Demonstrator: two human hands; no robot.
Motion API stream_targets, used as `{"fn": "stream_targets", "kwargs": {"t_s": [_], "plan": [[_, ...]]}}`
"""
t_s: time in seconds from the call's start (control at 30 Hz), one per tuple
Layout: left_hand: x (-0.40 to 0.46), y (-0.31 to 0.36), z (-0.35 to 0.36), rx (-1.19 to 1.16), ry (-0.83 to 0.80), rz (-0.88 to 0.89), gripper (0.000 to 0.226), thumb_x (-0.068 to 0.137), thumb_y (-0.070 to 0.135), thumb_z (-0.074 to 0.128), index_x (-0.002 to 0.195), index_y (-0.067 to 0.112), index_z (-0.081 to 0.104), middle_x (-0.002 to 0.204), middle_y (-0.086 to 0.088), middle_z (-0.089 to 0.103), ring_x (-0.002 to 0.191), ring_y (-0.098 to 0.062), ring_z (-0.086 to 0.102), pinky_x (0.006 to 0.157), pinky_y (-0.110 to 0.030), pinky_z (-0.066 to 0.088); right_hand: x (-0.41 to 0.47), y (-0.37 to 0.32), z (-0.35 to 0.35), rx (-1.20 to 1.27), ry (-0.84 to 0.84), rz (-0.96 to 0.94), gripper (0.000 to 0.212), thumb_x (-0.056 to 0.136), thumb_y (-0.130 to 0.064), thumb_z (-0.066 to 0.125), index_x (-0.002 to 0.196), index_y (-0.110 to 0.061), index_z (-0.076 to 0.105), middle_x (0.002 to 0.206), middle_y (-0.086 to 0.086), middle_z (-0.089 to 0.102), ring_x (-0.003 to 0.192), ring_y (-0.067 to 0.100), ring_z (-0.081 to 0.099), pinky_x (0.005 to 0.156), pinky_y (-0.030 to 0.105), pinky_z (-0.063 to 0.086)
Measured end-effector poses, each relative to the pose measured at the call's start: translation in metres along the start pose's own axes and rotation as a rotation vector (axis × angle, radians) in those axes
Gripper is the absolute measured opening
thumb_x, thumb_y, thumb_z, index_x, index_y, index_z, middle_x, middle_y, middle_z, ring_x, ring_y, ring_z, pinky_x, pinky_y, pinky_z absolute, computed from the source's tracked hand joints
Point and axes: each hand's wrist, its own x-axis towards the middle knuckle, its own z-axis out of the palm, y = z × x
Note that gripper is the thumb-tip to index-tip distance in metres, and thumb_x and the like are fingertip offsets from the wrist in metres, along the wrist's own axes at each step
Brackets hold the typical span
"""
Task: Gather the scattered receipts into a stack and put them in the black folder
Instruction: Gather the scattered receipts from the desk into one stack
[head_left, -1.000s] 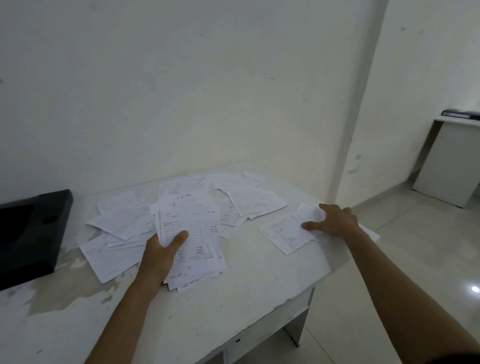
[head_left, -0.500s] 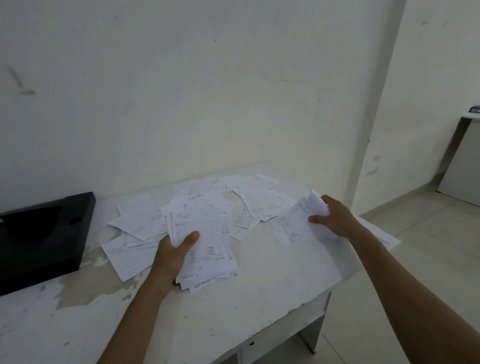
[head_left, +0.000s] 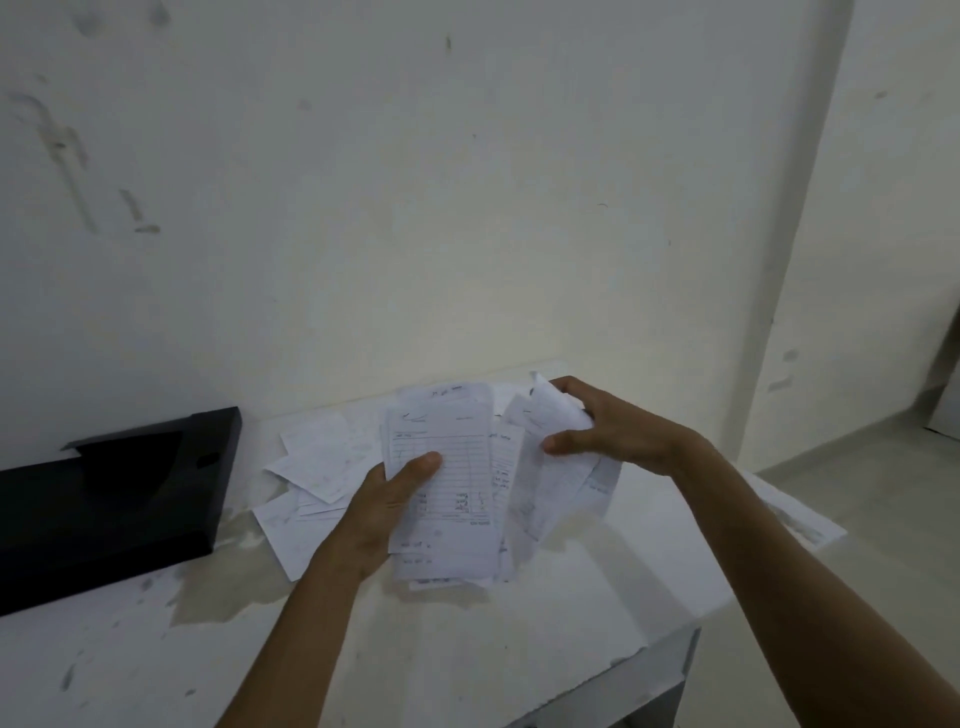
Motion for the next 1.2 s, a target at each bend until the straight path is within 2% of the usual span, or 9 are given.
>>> {"fn": "stream_targets", "kwargs": {"t_s": [0.1,0.3,0.57,0.77,0.87,0.97,1.03,1.1,1.2], "plan": [[0.002,0.004,0.003,0.019,-0.018,-0.006,0.047,0.083,0.034,0.073,0.125,0.012,0.067,0.119,-0.014,0.072,0.11,-0.034,0.069,0.098,-0.052,0.052,0.012,-0.021,0.018,-0.03,-0.057,-0.028,0.051,0.084,-0.031,0.081,0.126,-0.036,0.054,0.121,-0.006,0.066,0.104,0.015,0.069,0.084,0.032,0.06],[-0.002,0.006,-0.001,0.135,0.123,0.021,0.037,0.085,0.035,0.073,0.118,0.017,0.069,0.107,-0.006,0.077,0.099,-0.027,0.074,0.092,-0.052,0.056,0.023,-0.034,0.038,0.237,-0.117,-0.017,0.047,0.094,-0.038,0.066,0.137,-0.033,0.048,0.124,0.008,0.07,0.108,0.03,0.071,0.092,0.049,0.059],[-0.009,0.005,-0.007,0.081,0.213,0.032,0.036,0.086,0.027,0.075,0.119,0.016,0.068,0.107,-0.005,0.077,0.096,-0.025,0.075,0.085,-0.045,0.06,0.019,-0.041,0.07,0.42,0.035,-0.096,0.035,0.099,-0.045,0.053,0.132,-0.034,0.057,0.113,-0.001,0.074,0.097,0.017,0.072,0.077,0.034,0.061],[-0.014,-0.006,-0.009,0.032,0.289,0.041,0.035,0.086,0.027,0.074,0.12,0.018,0.066,0.108,-0.006,0.075,0.097,-0.026,0.072,0.068,-0.035,0.06,0.029,-0.044,0.096,0.579,-0.022,0.004,0.053,0.095,-0.061,0.045,0.135,-0.028,0.058,0.122,0.011,0.066,0.097,0.024,0.069,0.077,0.035,0.059],[-0.014,-0.014,-0.015,0.011,0.33,0.03,0.038,0.086,0.03,0.074,0.121,0.019,0.065,0.112,-0.007,0.074,0.1,-0.027,0.071,0.078,-0.041,0.06,0.035,-0.037,0.109,0.654,-0.052,-0.003,0.074,0.081,-0.07,0.054,0.143,-0.03,0.048,0.129,0.011,0.066,0.111,0.027,0.067,0.096,0.043,0.056],[-0.014,-0.016,-0.02,-0.001,0.367,0.045,0.043,0.086,0.031,0.075,0.125,0.022,0.063,0.115,-0.003,0.074,0.104,-0.026,0.07,0.093,-0.049,0.056,0.038,-0.026,0.122,0.624,-0.054,-0.061,0.083,0.076,-0.072,0.066,0.147,-0.038,0.04,0.14,0.001,0.061,0.122,0.019,0.065,0.103,0.047,0.052],[-0.015,-0.013,-0.02,0.018,0.375,0.084,0.051,0.084,0.037,0.076,0.131,0.025,0.059,0.12,0.001,0.071,0.109,-0.023,0.068,0.097,-0.049,0.054,0.037,-0.02,0.132,0.617,-0.032,-0.092,0.074,0.083,-0.059,0.07,0.146,-0.037,0.039,0.14,0.0,0.061,0.123,0.023,0.064,0.103,0.051,0.052],[-0.014,-0.013,-0.019,0.046,0.365,0.099,0.061,0.079,0.044,0.077,0.134,0.029,0.055,0.124,0.005,0.069,0.112,-0.02,0.066,0.099,-0.047,0.053,0.037,-0.017,0.144,0.567,0.024,-0.115,0.061,0.091,-0.044,0.069,0.144,-0.03,0.042,0.137,0.0,0.063,0.121,0.022,0.065,0.101,0.047,0.054],[-0.012,-0.012,-0.015,0.071,0.313,0.1,0.057,0.082,0.043,0.075,0.133,0.028,0.054,0.124,0.005,0.069,0.111,-0.019,0.067,0.099,-0.046,0.054,0.04,-0.014,0.159,0.519,0.083,-0.088,0.048,0.096,-0.039,0.065,0.139,-0.03,0.047,0.133,-0.003,0.065,0.118,0.019,0.067,0.101,0.045,0.055]]}}
